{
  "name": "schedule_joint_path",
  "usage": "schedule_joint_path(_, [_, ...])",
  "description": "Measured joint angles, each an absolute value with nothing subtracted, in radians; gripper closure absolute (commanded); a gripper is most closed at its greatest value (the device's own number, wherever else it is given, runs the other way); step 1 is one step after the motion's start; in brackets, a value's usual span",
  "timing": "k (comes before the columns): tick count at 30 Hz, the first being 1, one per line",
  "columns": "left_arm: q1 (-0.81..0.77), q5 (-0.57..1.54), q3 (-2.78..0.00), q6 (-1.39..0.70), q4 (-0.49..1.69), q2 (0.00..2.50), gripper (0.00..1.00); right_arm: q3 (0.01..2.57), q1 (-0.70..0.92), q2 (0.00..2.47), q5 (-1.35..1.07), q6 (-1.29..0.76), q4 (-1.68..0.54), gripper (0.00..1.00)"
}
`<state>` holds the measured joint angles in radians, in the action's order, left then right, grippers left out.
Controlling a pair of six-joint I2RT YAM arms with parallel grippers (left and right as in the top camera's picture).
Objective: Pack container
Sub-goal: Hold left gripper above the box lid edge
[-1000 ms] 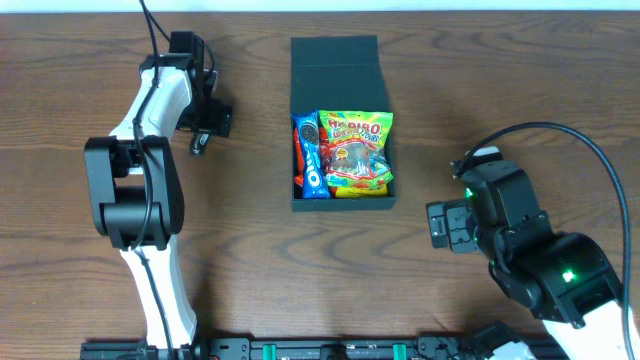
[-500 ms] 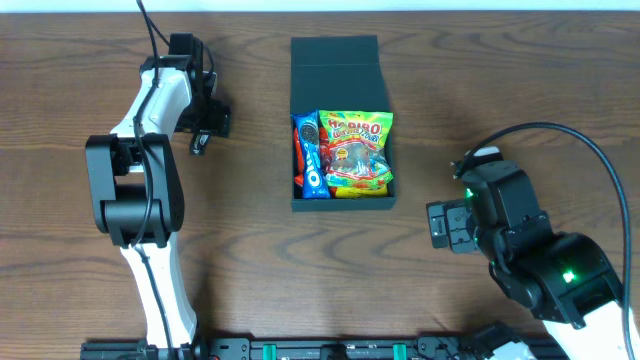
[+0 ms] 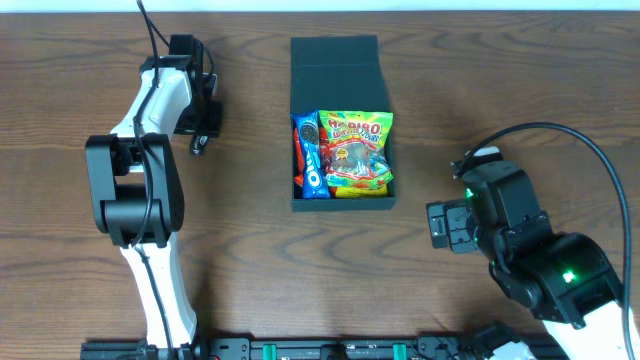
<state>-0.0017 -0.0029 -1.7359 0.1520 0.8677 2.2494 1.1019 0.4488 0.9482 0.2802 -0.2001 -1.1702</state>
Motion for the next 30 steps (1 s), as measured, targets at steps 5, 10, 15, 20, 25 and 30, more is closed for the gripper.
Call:
schedule_joint_path(5, [-0.002,-0.003,-1.736,0.154,0.88,2.249,0.67,1.102,0.449,0.948,0.28,-0.2,-1.17,0.01])
schedule_joint_path(10, [-0.002,-0.003,-1.736,0.153,0.891,2.249,0.72,1.102,0.449,0.948,0.28,-0.2,-1.17,0.01])
schedule_joint_path(15, [-0.002,-0.003,-1.736,0.143,0.892,2.249,0.79,1.102,0.449,0.948,0.28,-0.2,-1.17,0.01])
schedule_joint_path(20, [-0.002,-0.003,-1.736,0.119,0.895,2.249,0.89,1.102,0.449,0.948,0.28,-0.2,-1.17,0.01])
schedule_joint_path(25, [-0.002,-0.002,-1.737,0.084,0.898,2.249,0.94,1.102,0.449,0.948,0.28,-0.2,-1.17,0.01])
schedule_joint_path(30, [-0.002,-0.002,-1.754,0.057,0.939,2.249,0.94,1.102,0.449,0.948,0.28,-0.2,-1.17,0.01])
